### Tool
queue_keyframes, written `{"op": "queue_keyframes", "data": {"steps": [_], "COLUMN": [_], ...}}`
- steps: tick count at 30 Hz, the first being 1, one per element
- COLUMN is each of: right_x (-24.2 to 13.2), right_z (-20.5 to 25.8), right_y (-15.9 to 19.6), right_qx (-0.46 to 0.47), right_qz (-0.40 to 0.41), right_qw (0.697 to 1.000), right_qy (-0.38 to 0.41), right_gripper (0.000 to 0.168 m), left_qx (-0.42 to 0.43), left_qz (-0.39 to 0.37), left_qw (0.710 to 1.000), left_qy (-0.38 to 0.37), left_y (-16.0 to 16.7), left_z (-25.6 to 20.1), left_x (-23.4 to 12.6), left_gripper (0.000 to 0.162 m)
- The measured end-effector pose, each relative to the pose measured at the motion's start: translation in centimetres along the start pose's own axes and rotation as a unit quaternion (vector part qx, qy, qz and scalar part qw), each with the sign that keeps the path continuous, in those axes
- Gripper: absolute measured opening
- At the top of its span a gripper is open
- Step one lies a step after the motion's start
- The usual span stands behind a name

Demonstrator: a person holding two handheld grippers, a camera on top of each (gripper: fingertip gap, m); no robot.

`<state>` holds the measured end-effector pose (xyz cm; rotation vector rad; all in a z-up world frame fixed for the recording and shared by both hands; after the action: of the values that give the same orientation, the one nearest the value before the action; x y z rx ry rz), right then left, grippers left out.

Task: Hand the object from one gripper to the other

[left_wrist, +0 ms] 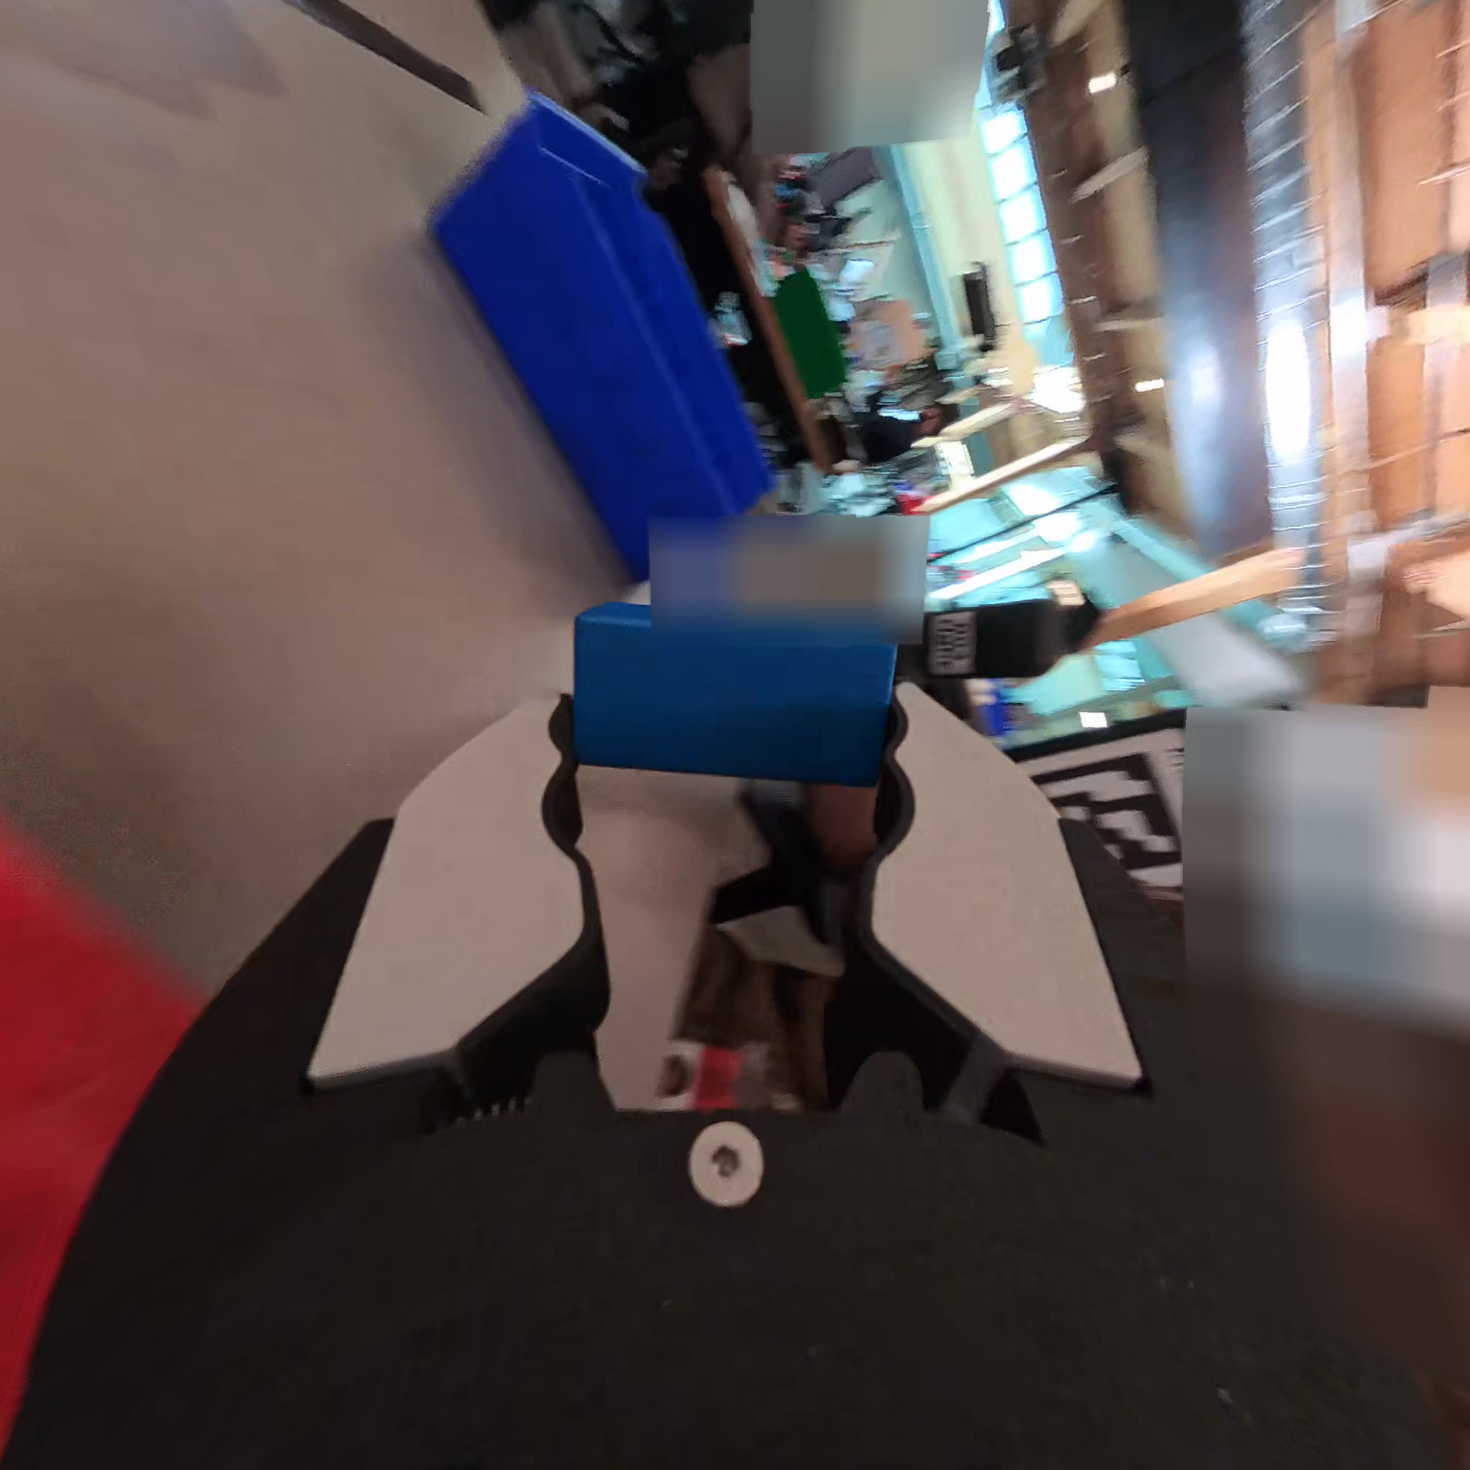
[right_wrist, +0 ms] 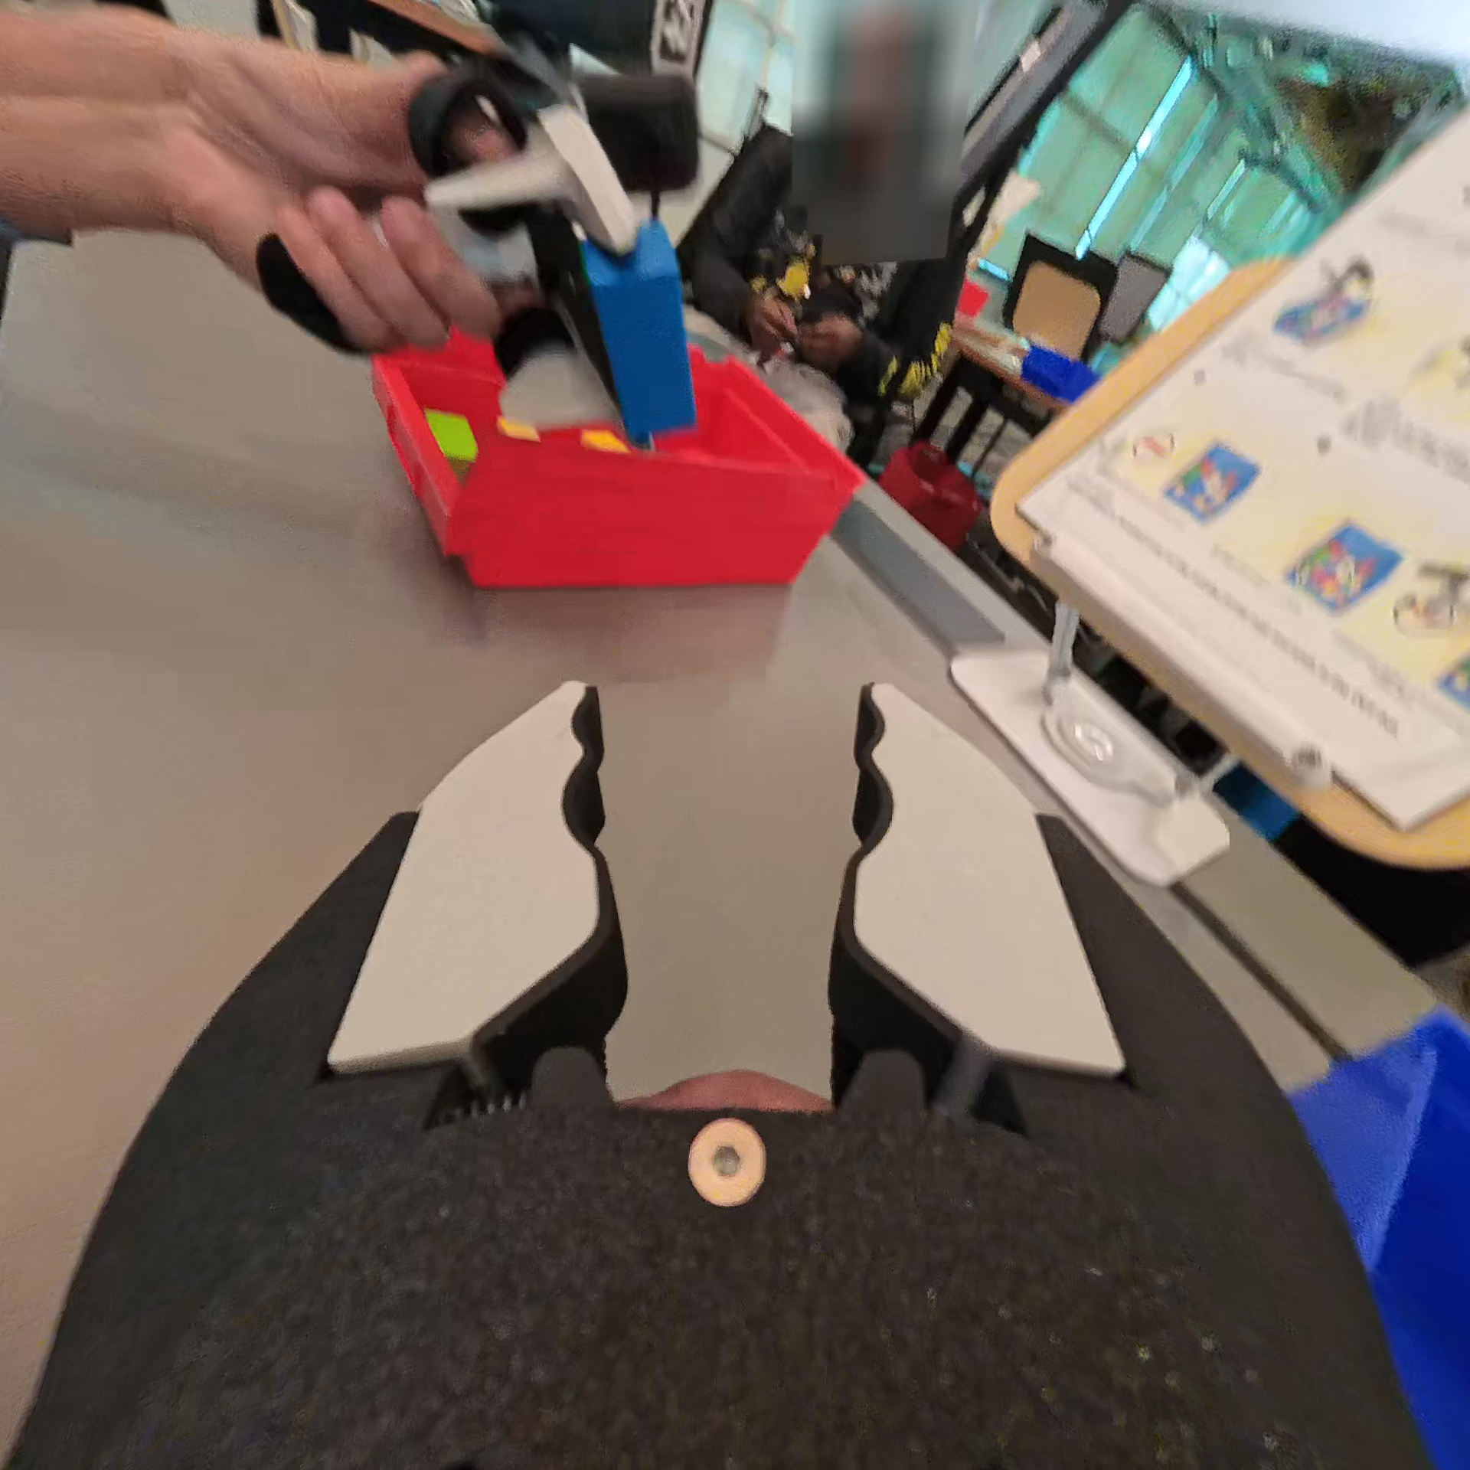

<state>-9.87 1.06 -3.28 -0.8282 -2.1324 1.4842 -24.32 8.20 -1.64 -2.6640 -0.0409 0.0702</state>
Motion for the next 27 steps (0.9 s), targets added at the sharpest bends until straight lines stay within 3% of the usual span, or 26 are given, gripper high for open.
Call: {"op": "queue_keyframes", "data": {"steps": [3, 7, 11, 15, 21, 24, 27], "right_x": [2.9, 4.7, 4.0, 3.2, 0.4, -4.0, -8.8], "right_z": [0.2, 0.5, 0.4, 0.5, -1.5, -7.3, -14.4], "right_y": [-2.5, -3.2, -3.3, -2.7, -5.2, -7.6, -7.3], "right_qx": [-0.024, -0.034, -0.027, -0.005, 0.016, 0.028, 0.052], "right_qz": [-0.031, -0.033, -0.047, -0.035, -0.03, -0.015, 0.045], "right_qw": [0.999, 0.999, 0.998, 0.999, 0.999, 0.998, 0.987], "right_qy": [-0.013, -0.017, -0.016, -0.017, -0.01, 0.056, 0.143], "right_gripper": [0.059, 0.055, 0.034, 0.032, 0.033, 0.033, 0.033], "left_qx": [-0.083, -0.137, -0.151, -0.157, -0.088, -0.002, 0.091], "left_qz": [0.016, 0.035, 0.053, 0.065, 0.035, 0.011, -0.002], "left_qw": [0.993, 0.979, 0.974, 0.972, 0.98, 0.987, 0.992], "left_qy": [0.085, 0.144, 0.162, 0.161, 0.174, 0.16, 0.085], "left_y": [2.0, 4.1, 5.3, 6.0, 7.7, 11.6, 16.4], "left_z": [-2.5, -4.3, -4.7, -4.5, -5.6, -6.6, -4.6], "left_x": [4.3, 8.2, 9.8, 10.5, 7.1, 4.0, 2.2], "left_gripper": [0.072, 0.072, 0.072, 0.072, 0.072, 0.069, 0.063]}}
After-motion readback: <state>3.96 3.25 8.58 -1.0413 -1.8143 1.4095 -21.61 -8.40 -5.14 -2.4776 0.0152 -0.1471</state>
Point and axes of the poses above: each gripper's, where its closed fingertips meet, x out along the fingers, y out of its underside, z = x × y across the jaws, the point moved 1 cm from there along -x, back along the fingers, and after that the axes turned 11 degrees about -z, right-handed, at the moved point
